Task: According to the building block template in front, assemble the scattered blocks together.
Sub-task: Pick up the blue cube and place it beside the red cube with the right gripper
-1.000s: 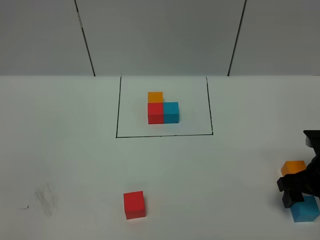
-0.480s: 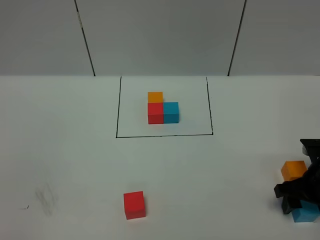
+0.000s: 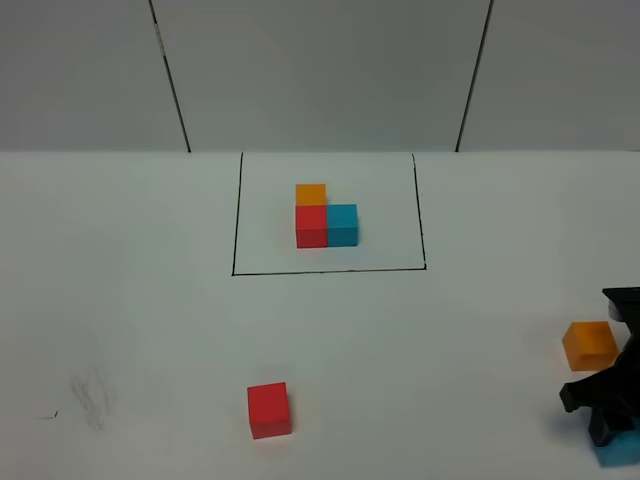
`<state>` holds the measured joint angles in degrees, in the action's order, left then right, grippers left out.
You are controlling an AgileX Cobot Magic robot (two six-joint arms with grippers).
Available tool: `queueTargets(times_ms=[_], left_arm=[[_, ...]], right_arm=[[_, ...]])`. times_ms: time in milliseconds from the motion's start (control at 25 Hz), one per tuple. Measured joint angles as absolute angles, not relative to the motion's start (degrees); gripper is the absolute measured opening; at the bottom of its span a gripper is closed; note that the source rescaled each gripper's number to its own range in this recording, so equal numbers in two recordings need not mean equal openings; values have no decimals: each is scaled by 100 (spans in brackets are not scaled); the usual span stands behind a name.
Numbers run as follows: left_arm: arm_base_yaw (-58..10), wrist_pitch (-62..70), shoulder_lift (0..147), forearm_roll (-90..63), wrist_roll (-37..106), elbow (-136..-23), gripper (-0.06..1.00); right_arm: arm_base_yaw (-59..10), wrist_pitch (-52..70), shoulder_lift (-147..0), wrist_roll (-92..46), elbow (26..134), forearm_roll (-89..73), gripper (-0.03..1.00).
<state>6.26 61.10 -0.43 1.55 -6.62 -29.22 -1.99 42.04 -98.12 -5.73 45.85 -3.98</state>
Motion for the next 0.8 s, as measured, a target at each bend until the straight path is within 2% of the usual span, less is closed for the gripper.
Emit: queueTargets(times_ms=[240,480,680,800], left_arm=[[626,6110,-43,155,-650,-2922,100],[626,6115,-43,155,-650,-2922,100],[626,6115,-43,155,-650,-2922,100],[626,6115,-43,155,-650,-2922,100]], right_arm=[[-461,4621,-8477,-1305,4590,-748,2],[-1776,5040,-7729,-2584,4590,-853,2],[-2922,4701,-7765,-3513,4590,-854,2],[-3369,4443,-7948,-3965,4707,-854,2]])
